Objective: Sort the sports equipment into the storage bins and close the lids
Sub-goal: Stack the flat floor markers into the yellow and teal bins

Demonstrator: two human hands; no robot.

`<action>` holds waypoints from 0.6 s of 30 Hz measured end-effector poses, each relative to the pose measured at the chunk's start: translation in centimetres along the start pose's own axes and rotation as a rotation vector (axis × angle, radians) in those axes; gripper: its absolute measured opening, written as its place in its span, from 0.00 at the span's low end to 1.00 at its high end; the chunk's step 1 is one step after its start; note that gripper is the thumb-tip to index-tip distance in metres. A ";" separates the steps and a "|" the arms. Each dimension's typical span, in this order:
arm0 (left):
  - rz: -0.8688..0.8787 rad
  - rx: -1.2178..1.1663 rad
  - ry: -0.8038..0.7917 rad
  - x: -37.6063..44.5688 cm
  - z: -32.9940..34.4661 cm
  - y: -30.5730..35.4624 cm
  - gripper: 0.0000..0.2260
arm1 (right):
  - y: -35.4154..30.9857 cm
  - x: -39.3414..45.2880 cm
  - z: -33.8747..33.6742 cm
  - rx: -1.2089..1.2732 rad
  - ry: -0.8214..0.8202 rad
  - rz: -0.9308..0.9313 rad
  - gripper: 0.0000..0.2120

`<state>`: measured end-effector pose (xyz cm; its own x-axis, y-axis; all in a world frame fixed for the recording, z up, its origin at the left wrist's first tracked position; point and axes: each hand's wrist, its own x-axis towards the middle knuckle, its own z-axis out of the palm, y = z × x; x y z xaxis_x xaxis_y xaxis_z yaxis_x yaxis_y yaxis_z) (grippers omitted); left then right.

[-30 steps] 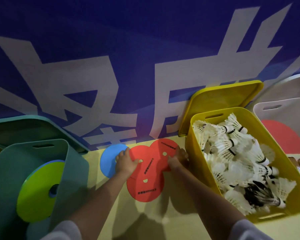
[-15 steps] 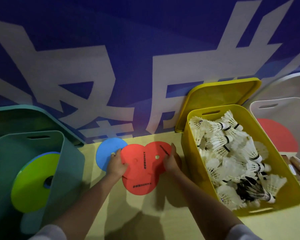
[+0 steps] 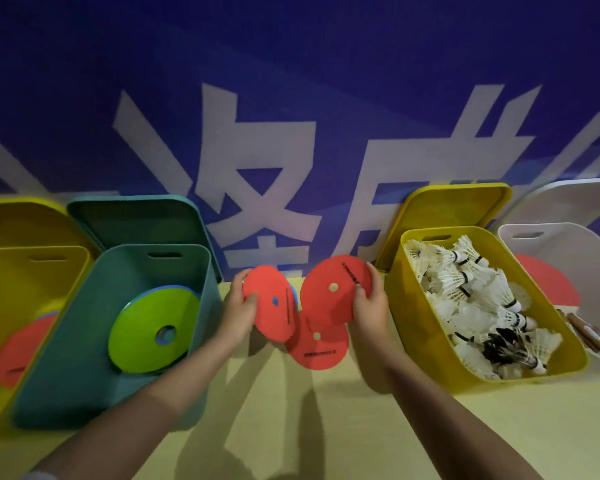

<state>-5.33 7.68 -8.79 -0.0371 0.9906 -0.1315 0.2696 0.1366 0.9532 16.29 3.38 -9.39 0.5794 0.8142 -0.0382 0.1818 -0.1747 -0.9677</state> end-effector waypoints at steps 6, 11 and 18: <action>0.213 -0.118 0.039 -1.0 -9.2 2.2 0.22 | -6.0 -5.4 4.6 0.121 0.036 -0.071 0.22; 0.236 -0.093 0.106 -1.3 -17.8 2.2 0.20 | -8.7 -10.4 11.0 0.200 -0.010 -0.071 0.22; 0.226 -0.124 0.216 -0.5 -30.4 -0.4 0.19 | -10.5 -16.5 21.3 0.196 -0.086 -0.020 0.22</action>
<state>-34.71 7.12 -0.79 -0.1967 0.9711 0.1349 0.1757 -0.1004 0.9793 -12.12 3.60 -3.86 0.5056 0.8622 -0.0319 0.0298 -0.0544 -0.9981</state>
